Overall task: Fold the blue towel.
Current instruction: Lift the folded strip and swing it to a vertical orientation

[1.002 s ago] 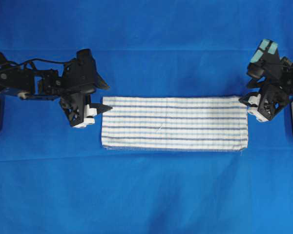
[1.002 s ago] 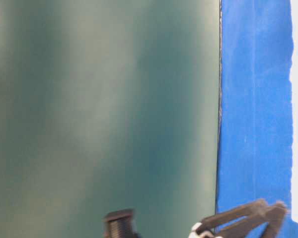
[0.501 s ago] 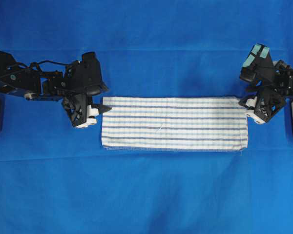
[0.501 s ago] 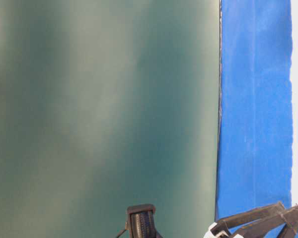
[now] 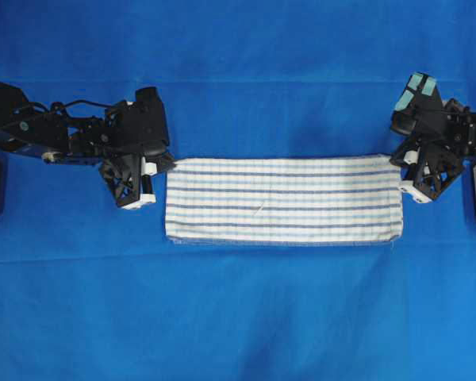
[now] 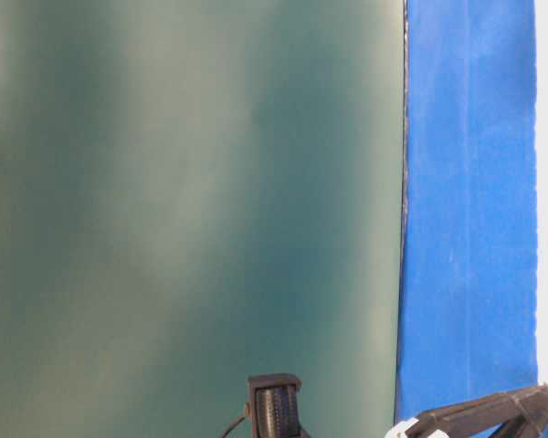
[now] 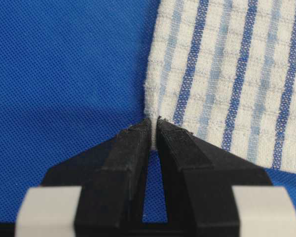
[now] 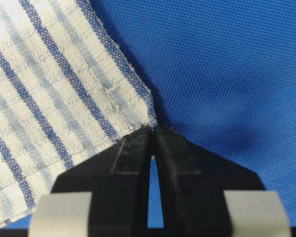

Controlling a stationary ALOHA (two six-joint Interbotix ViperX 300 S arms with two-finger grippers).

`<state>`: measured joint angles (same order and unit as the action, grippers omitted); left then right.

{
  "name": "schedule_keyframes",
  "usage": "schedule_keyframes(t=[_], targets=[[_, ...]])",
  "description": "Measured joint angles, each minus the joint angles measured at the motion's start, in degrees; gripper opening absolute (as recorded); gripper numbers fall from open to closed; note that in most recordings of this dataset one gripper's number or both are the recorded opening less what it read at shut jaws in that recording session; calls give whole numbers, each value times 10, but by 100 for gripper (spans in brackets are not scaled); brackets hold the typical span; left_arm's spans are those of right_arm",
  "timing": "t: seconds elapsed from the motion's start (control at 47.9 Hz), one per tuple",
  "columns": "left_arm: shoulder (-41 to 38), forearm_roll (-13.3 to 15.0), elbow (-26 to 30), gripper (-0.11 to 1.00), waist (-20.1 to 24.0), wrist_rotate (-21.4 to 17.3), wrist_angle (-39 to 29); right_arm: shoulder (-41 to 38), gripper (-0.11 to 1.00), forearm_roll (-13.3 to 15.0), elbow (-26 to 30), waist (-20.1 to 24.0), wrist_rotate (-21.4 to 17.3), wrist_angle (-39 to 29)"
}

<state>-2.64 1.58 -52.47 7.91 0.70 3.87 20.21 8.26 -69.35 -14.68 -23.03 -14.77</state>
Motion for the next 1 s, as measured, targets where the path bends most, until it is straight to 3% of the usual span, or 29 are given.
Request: schedule_keyframes(t=[0.355, 0.71, 1.002], targets=[[14, -1, 20, 4, 0, 1, -22, 29, 3, 0, 4, -1, 0, -5], [128, 0, 55, 4, -2, 17, -149, 208, 3, 0, 40, 3, -2, -105], [214, 0, 57, 4, -15, 26, -192, 315, 3, -1, 47, 6, -3, -157]])
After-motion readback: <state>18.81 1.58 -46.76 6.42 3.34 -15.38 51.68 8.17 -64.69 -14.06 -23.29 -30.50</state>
